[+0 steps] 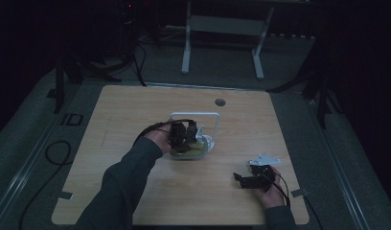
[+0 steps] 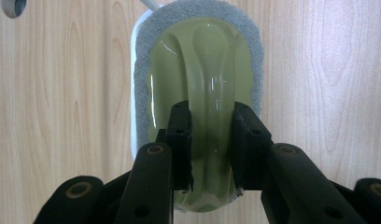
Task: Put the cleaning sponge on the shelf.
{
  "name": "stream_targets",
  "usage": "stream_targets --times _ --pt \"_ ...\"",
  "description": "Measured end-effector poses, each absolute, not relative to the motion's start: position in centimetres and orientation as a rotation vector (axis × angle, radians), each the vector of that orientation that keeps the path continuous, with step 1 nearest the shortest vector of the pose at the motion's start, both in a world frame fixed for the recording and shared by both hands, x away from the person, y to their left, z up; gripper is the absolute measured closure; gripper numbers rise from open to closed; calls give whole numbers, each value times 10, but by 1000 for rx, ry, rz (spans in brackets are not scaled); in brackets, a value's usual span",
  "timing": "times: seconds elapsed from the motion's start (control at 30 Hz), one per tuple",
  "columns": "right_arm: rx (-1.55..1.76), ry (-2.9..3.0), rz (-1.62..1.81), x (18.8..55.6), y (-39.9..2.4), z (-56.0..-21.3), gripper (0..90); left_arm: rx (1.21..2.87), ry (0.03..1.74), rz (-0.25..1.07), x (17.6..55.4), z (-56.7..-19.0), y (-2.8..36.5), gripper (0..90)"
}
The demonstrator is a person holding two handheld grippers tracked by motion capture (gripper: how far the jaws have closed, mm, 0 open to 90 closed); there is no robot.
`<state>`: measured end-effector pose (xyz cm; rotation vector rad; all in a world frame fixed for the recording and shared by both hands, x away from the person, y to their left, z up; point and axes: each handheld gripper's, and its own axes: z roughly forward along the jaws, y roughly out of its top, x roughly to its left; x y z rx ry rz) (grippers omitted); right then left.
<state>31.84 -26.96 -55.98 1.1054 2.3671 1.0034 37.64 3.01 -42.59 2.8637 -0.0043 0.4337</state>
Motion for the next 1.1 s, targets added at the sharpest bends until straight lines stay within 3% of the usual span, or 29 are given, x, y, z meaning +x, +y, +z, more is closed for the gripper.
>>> stream_targets --times 1.1 --pt "1105 2368 1003 318 -270 -560 142 2876 -74 508 389 -435 14 718"
